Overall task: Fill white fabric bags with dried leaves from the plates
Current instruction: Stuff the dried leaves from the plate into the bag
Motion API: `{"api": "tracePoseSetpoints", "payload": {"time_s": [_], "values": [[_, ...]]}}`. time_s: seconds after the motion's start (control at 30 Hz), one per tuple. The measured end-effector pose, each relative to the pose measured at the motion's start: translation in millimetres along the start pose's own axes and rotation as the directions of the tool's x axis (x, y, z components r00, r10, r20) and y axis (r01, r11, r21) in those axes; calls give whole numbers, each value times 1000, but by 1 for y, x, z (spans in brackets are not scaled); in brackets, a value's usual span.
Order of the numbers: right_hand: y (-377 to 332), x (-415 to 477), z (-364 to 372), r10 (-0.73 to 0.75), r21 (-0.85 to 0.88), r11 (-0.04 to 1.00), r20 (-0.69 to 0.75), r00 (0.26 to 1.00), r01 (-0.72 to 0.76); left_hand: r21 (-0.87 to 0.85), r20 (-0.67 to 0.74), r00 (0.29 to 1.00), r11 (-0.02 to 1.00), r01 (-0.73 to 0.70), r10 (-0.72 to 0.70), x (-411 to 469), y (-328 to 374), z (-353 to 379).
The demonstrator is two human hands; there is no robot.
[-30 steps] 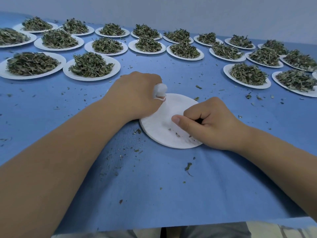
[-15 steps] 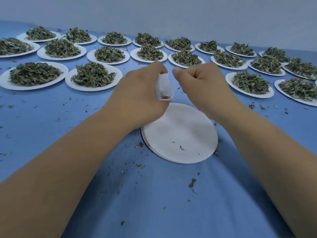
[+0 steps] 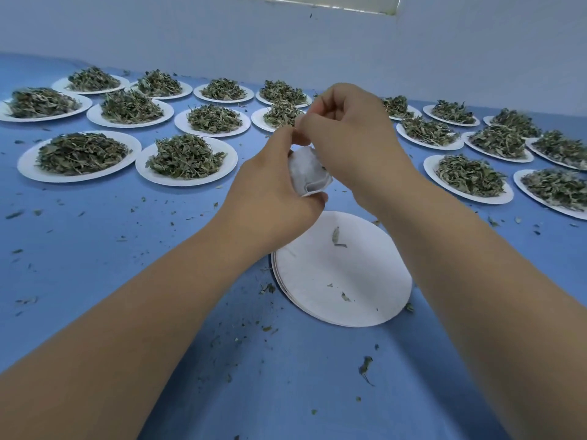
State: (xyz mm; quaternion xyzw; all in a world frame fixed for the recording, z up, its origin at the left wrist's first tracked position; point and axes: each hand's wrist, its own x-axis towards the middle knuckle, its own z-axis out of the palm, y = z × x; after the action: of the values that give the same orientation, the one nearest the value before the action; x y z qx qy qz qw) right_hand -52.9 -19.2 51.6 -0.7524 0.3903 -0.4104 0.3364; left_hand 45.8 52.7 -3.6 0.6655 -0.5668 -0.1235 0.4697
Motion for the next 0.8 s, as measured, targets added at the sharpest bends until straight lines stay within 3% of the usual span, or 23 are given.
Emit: {"api": "tracePoseSetpoints", "payload": {"time_s": [0.3, 0.4, 0.6, 0.73, 0.8], "values": [[-7, 0, 17, 104, 328, 940, -16, 994, -93, -98, -55, 998, 995, -9, 3, 1, 0, 2], [-7, -1, 16, 81, 380, 924, -79, 994, -45, -57, -56, 998, 998, -26, 22, 1, 0, 1], [-7, -6, 13, 23, 358, 933, -145, 989, 31, -126, -73, 997, 992, 24, -33, 4, -1, -1], [-11, -8, 16, -59, 102, 993, -20, 998, 61, -144, -67, 998, 990, 10, -20, 3, 2, 1], [-15, -10, 14, 10, 47, 999, 105, 994, -15, -128, -67, 998, 992, -1, -8, 4, 2, -1]]}}
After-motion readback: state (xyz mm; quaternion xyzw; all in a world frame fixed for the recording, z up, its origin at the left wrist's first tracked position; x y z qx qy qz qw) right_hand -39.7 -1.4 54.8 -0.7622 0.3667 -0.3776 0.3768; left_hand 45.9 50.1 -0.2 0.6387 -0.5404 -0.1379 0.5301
